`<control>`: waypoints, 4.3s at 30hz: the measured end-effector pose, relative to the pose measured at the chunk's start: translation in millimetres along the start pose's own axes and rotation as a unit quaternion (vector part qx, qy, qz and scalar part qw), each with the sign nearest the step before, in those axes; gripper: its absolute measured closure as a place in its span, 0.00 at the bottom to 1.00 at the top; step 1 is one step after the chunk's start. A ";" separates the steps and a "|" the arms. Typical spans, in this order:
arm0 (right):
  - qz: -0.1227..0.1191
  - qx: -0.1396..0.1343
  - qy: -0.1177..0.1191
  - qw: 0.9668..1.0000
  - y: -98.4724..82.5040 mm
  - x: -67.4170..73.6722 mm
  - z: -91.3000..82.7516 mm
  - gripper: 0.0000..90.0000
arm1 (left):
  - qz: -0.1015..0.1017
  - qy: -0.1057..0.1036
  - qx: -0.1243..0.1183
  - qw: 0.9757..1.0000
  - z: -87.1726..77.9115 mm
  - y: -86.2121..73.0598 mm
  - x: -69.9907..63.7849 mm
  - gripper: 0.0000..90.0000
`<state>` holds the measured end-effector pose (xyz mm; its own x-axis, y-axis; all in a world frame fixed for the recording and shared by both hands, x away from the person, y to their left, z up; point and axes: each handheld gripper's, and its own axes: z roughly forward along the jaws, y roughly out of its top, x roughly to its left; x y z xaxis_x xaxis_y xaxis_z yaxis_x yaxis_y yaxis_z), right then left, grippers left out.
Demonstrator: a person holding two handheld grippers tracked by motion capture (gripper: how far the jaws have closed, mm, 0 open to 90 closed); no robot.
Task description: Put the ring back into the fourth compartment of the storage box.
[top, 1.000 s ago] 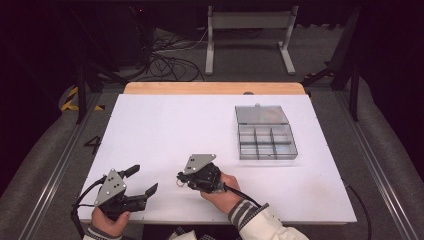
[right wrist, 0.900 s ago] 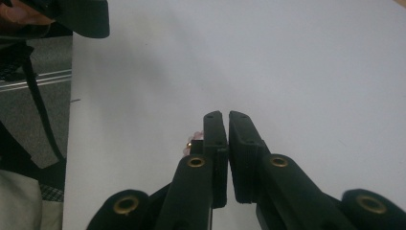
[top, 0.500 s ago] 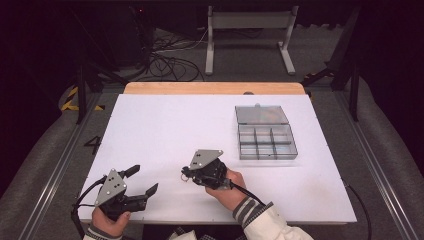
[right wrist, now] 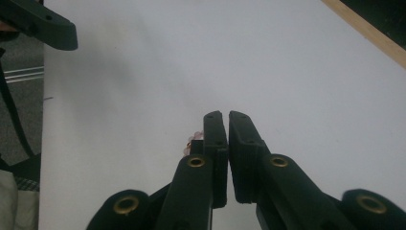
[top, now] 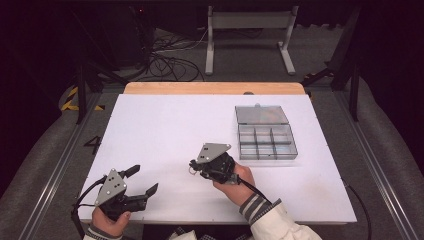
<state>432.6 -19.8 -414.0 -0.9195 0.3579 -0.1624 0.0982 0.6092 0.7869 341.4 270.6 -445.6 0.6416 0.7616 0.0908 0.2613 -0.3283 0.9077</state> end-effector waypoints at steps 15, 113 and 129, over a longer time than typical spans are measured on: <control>0.027 0.010 -0.032 0.999 -8.1 -24.6 -22.5 0.97 | 0.002 0.001 0.000 1.000 0.2 0.0 0.3 0.22; 0.149 0.147 -0.125 0.970 -83.6 -128.4 -42.4 0.97 | 0.001 0.002 0.000 1.000 0.3 0.1 0.2 0.22; 0.152 0.174 -0.107 0.967 -89.5 -125.7 -31.3 0.97 | -0.001 0.001 0.000 1.000 0.1 0.0 -0.2 0.22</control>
<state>527.6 -141.4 -445.4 -0.7319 0.6735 -0.1035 0.5084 0.6408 0.5752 341.4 270.4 -445.6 0.6400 0.7631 0.0899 0.2626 -0.3271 0.9078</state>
